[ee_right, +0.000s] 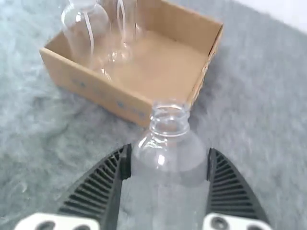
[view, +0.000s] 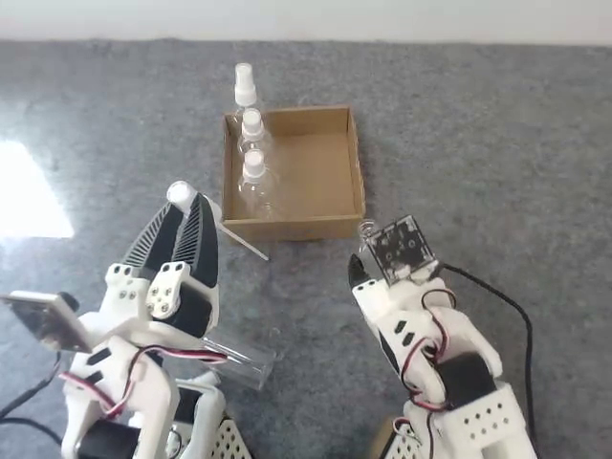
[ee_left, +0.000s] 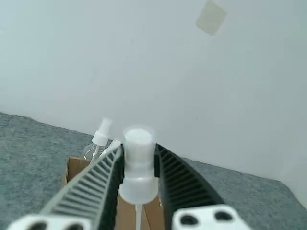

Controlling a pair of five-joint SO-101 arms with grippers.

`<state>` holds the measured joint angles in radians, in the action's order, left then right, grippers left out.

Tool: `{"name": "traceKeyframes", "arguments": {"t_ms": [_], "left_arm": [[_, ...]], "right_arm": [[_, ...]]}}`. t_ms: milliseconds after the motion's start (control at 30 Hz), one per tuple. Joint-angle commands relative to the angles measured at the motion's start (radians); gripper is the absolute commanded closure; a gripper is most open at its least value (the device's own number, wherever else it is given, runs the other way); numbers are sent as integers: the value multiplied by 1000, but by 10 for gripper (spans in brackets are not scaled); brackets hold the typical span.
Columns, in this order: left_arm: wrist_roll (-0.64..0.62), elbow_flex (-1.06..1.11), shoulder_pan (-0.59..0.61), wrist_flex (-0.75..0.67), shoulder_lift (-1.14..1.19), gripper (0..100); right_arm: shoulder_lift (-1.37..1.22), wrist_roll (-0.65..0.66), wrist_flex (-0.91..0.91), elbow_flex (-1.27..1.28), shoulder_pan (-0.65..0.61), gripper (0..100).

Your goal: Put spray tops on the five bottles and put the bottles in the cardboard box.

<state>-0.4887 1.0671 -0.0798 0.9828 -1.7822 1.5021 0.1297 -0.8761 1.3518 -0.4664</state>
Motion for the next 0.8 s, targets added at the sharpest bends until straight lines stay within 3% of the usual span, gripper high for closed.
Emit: {"name": "traceKeyframes", "arguments": {"t_ms": [0,233,367,767], "left_arm": [[-9,-7,5,-28,-5,988],[-8,-7,5,-31,-5,988],[-12,-7,37,-31,-5,988],[-49,-13,83,-31,-5,988]], "right_arm": [[114,21,-5,18,-12,830],[315,26,-4,114,-39,830],[306,98,-4,130,-87,830],[311,106,8,166,-199,830]]}}
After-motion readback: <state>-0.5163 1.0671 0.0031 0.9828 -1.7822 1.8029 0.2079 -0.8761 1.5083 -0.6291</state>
